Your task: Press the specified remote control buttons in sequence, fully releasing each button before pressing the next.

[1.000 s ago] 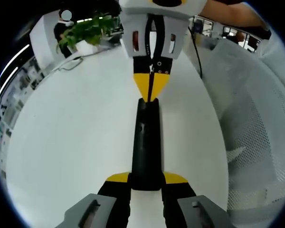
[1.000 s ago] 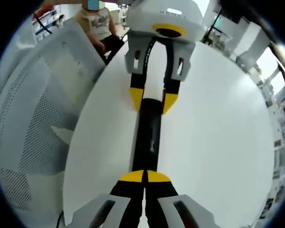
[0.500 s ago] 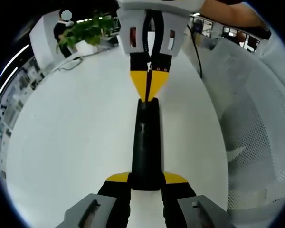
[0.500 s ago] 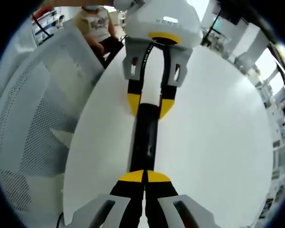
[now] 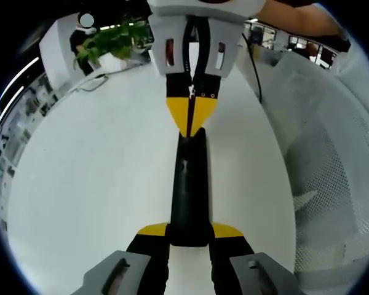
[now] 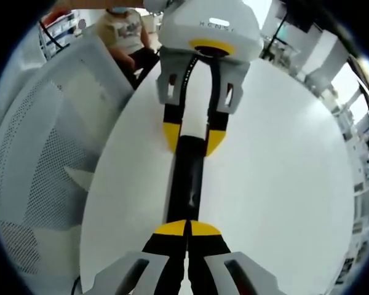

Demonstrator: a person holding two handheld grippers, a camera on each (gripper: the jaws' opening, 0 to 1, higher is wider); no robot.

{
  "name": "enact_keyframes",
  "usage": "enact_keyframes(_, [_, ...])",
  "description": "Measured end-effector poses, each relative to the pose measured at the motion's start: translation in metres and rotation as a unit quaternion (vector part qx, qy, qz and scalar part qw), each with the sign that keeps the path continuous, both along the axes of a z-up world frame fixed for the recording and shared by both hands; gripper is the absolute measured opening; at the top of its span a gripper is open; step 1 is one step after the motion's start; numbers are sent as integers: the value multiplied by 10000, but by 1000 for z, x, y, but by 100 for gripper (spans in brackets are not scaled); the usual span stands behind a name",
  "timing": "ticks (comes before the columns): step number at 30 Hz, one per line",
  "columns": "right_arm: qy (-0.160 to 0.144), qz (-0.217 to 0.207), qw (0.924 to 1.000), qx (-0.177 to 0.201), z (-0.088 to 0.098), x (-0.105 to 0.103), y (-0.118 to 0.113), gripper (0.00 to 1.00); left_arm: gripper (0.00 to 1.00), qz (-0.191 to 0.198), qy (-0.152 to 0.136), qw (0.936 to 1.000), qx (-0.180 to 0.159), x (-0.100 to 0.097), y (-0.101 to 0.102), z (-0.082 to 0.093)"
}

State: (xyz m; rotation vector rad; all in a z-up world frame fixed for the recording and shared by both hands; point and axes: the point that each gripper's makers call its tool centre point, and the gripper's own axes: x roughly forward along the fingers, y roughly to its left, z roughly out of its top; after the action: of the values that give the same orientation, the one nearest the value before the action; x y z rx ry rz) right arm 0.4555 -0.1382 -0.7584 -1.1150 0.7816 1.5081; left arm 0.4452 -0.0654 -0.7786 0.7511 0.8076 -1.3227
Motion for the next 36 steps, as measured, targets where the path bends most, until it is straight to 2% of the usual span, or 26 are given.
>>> enact_keyframes(36, [153,83,9998,-31,-15,-1,4,0,23,-6,-3,10000,-15,3,-1,-1])
